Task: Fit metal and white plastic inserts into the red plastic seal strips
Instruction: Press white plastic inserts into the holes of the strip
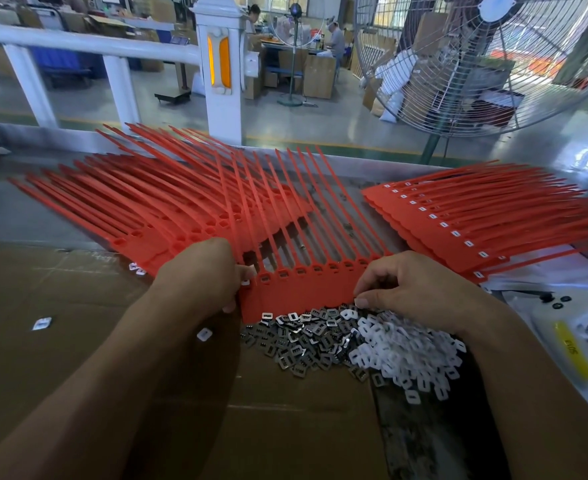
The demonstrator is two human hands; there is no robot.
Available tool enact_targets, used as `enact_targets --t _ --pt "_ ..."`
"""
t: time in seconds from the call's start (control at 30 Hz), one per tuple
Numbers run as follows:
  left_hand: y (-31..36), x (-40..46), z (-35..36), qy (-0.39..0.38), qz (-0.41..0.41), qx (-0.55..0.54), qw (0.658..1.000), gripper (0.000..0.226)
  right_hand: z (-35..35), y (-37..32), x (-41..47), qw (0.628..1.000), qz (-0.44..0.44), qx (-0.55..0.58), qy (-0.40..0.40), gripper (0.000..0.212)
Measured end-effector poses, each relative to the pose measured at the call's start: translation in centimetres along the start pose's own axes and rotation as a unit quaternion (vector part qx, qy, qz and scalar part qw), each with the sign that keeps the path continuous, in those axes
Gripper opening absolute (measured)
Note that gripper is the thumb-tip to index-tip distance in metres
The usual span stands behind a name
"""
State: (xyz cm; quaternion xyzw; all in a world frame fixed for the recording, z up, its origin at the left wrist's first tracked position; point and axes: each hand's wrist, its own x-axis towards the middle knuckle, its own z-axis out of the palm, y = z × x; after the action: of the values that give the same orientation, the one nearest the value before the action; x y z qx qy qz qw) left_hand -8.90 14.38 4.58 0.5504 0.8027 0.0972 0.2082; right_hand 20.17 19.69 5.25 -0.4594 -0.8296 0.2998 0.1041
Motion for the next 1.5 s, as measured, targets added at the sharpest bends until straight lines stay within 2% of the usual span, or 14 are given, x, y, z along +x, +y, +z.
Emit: enact_targets --t 0.07,0.17,0.3,0.43,0.57,0.63,0.73,0.83,1.03,1.27,1.4,1.5 --pt "0.3 -0.1 0.5 0.018 -0.002 0.047 0.999 0.021 0.0 0.1 0.0 1.000 0.000 -0.001 0.000 0.005" --pt "0.5 -0.5 1.0 0.052 0.006 0.073 0.996 0.032 0.0 0.2 0.0 1.000 -0.004 0.003 -0.001 0.006" --pt "0.4 -0.8 1.5 0.082 0.021 0.103 0.991 0.031 -0.1 0.1 0.0 1.000 -0.010 0.012 -0.005 0.007" --pt "0.4 -0.5 0.9 0.042 0.007 0.055 0.998 0.031 -0.1 0.1 0.0 1.000 -0.014 0.016 0.000 0.007" --pt "0.5 -0.3 0.2 -0.011 0.011 0.014 1.000 0.017 -0.1 0.1 0.0 1.000 -0.011 0.016 0.003 0.007" --pt "0.4 -0.4 -0.1 -0.041 0.009 -0.021 0.999 0.020 -0.1 0.1 0.1 1.000 -0.010 0.012 0.004 0.006" --pt "-0.1 -0.8 -0.7 -0.071 0.017 -0.100 0.992 0.036 -0.1 -0.1 -0.1 1.000 -0.009 0.011 0.002 0.006" --pt "-0.7 -1.0 -1.1 -0.098 0.044 -0.131 0.986 0.033 -0.1 -0.1 -0.1 1.000 -0.005 0.010 0.003 0.005" --pt "-1.1 -0.9 -0.5 -0.077 0.058 -0.166 0.981 0.028 -0.1 -0.1 -0.1 1.000 -0.003 0.004 -0.001 0.005" --pt "-1.3 -1.1 -0.2 -0.036 0.080 -0.113 0.990 0.043 -0.1 0.2 0.2 1.000 0.000 0.011 0.005 0.005" --pt "-1.4 -1.0 -0.1 -0.034 0.081 -0.115 0.990 0.040 -0.1 0.3 0.1 1.000 0.008 0.009 0.021 0.015" --pt "-1.4 -1.1 0.0 -0.045 0.071 -0.154 0.984 0.033 -0.2 0.2 0.0 1.000 0.011 0.013 0.014 0.017"
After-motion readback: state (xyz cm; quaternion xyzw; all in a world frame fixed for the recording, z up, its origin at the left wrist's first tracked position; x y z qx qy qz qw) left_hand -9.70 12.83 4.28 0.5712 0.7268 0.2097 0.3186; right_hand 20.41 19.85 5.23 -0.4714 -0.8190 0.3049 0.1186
